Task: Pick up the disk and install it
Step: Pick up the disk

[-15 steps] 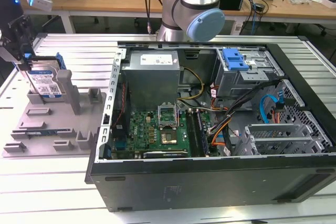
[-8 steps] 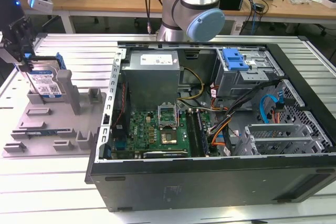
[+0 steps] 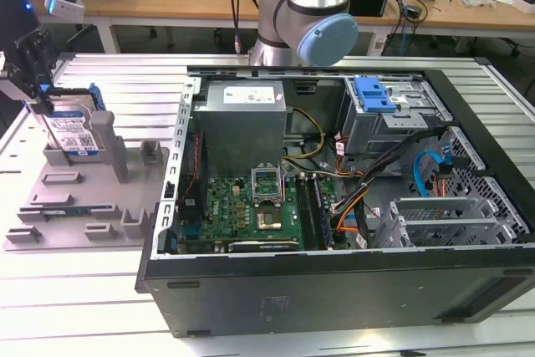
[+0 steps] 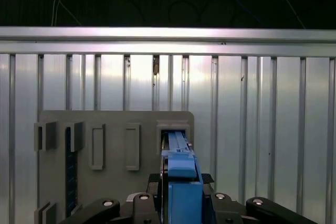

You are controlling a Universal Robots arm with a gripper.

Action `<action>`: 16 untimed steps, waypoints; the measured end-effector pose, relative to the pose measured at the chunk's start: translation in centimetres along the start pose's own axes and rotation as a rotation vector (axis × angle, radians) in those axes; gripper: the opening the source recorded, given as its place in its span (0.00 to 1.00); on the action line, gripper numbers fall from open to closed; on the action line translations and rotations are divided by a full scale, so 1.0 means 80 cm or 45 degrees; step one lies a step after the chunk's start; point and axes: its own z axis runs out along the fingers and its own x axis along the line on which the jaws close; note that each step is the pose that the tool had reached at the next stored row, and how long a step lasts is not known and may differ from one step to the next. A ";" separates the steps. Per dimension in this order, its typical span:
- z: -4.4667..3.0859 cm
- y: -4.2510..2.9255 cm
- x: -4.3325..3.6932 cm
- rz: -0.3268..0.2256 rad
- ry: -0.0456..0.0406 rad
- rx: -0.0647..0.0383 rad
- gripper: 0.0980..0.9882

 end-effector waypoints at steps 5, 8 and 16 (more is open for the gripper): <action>0.0007 0.0001 0.000 0.000 0.000 0.000 0.33; 0.0008 0.0001 0.000 0.000 0.000 0.000 0.33; 0.0009 0.0001 0.000 0.000 0.000 0.000 0.30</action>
